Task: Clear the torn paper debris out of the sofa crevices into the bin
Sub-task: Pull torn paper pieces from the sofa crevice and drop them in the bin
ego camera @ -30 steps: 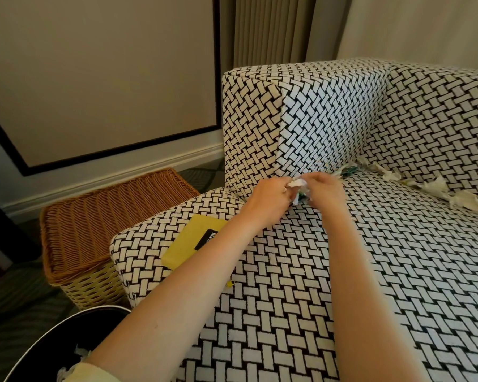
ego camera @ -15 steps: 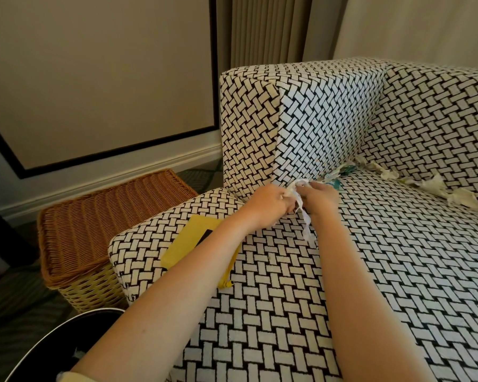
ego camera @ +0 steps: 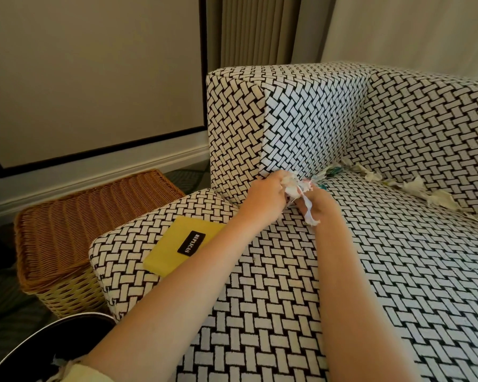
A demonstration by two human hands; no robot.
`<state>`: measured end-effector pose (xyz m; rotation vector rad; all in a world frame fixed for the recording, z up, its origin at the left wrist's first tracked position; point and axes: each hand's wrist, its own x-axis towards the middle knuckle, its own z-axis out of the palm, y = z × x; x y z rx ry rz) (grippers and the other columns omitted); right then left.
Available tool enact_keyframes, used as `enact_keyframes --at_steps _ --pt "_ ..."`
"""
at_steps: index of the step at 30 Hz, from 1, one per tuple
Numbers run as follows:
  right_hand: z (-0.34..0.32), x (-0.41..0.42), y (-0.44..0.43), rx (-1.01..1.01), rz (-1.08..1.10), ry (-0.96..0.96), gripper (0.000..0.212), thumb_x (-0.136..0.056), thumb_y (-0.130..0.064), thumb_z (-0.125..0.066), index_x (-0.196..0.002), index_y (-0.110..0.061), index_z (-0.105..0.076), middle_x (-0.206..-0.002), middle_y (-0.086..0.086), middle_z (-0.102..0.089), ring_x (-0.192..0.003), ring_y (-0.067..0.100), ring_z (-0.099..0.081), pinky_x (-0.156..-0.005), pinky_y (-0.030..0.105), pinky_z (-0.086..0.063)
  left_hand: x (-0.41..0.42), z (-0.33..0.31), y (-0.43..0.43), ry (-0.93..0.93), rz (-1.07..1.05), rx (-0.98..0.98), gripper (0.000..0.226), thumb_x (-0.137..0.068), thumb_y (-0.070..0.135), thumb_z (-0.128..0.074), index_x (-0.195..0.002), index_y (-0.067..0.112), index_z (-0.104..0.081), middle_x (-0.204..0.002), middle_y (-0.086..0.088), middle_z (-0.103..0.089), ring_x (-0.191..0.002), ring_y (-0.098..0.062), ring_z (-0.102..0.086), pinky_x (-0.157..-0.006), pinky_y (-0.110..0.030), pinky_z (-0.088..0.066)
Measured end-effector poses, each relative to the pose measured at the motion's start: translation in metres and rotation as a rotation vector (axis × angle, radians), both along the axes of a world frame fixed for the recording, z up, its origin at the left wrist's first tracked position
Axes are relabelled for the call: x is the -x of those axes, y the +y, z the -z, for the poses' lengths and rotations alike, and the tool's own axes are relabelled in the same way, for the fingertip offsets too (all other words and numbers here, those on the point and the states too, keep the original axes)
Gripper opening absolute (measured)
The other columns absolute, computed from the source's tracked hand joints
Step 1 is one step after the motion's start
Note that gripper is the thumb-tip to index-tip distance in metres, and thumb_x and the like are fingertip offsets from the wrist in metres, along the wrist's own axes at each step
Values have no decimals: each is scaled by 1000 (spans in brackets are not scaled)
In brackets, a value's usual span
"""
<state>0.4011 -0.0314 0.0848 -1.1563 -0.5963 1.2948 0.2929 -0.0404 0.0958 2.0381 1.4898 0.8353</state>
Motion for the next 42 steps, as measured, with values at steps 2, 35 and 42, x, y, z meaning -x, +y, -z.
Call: enact_keyframes --at_steps 2,35,42 --pt "10 -3 -3 -36 -11 25 39 -95 4 -35 -132 -8 -42 -84 -4 -51 -51 -7 -60 -46 5 -44 -6 6 2 150 28 43 57 -95 3 -39 -145 24 -25 -102 -15 -63 -73 -22 -60 -60 -27 -48" --pt "19 -43 52 52 -159 -1481 46 -90 -27 -51 -132 -9 -47 -133 13 -50 -125 30 -38 -104 36 -29 -51 39 38 -286 -99 -38 11 -90 3 -50 -91 14 -55 -75 7 -52 -63 -8 -49 -48 -12 -36" --pt "28 -34 68 29 -27 -1582 20 -89 -6 -48 -98 -2 -65 -99 13 -60 -100 28 -54 -76 31 -44 -47 38 23 -402 -147 -58 29 -86 -11 -42 -87 13 -59 -84 3 -59 -73 -7 -53 -56 -4 -40"
